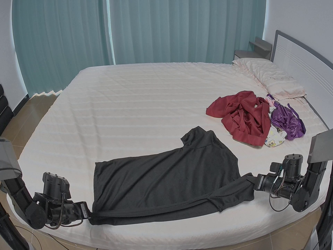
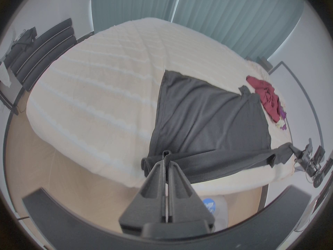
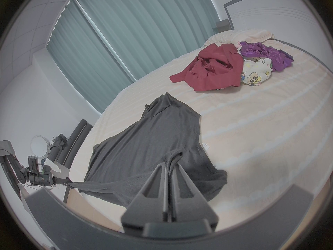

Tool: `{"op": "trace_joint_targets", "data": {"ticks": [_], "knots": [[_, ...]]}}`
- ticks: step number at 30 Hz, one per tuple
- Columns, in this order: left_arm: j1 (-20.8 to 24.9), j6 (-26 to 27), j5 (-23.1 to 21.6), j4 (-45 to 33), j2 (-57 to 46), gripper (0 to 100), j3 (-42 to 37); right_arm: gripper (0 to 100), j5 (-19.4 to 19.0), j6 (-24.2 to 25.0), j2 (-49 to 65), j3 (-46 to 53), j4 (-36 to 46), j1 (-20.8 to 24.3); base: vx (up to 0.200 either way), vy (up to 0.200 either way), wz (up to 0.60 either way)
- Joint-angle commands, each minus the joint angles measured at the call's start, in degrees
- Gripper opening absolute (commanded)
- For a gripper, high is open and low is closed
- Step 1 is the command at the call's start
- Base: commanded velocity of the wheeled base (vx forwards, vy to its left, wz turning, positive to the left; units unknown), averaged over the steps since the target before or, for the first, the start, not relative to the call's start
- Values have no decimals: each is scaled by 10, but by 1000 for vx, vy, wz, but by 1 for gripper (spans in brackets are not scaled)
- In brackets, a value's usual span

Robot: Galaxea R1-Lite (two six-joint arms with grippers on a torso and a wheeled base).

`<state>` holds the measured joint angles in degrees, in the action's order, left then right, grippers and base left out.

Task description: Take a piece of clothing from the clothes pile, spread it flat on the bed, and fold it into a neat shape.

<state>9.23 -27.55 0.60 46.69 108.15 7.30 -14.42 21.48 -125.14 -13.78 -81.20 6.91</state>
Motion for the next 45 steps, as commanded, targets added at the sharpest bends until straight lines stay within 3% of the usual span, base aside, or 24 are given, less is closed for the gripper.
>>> {"op": "trace_joint_targets", "data": {"ticks": [1, 7, 15, 20, 23, 30, 38, 45], "knots": [[14, 18, 1, -60, -66, 0, 9, 0, -4, -2, 15, 42, -24, -4, 0, 0, 0], [24, 25, 1, -142, -83, 0, 25, 0, -4, -6, 12, 79, -55, -3, 0, 0, 0], [34, 19, 0, -193, -79, 0, 52, 0, -4, -4, 6, 78, -55, -7, 0, 0, 0], [26, -9, 1, -191, -68, 0, 81, 0, -3, -5, -20, 46, -53, -12, 0, 0, 0], [16, -52, 1, -190, -53, 0, 106, 0, -1, -5, -42, 16, -48, -15, 0, 0, 0], [-12, -58, 3, -180, 18, 0, 144, 0, 3, -4, -71, -35, -43, -15, 0, 0, 0], [-22, -96, 11, -71, 148, 0, 184, 0, 3, -4, -85, -110, 29, -12, 0, 0, 0], [-26, -97, 34, -71, 182, 0, 212, 0, 3, -3, -111, -158, 58, -7, 0, 0, 0]]}}
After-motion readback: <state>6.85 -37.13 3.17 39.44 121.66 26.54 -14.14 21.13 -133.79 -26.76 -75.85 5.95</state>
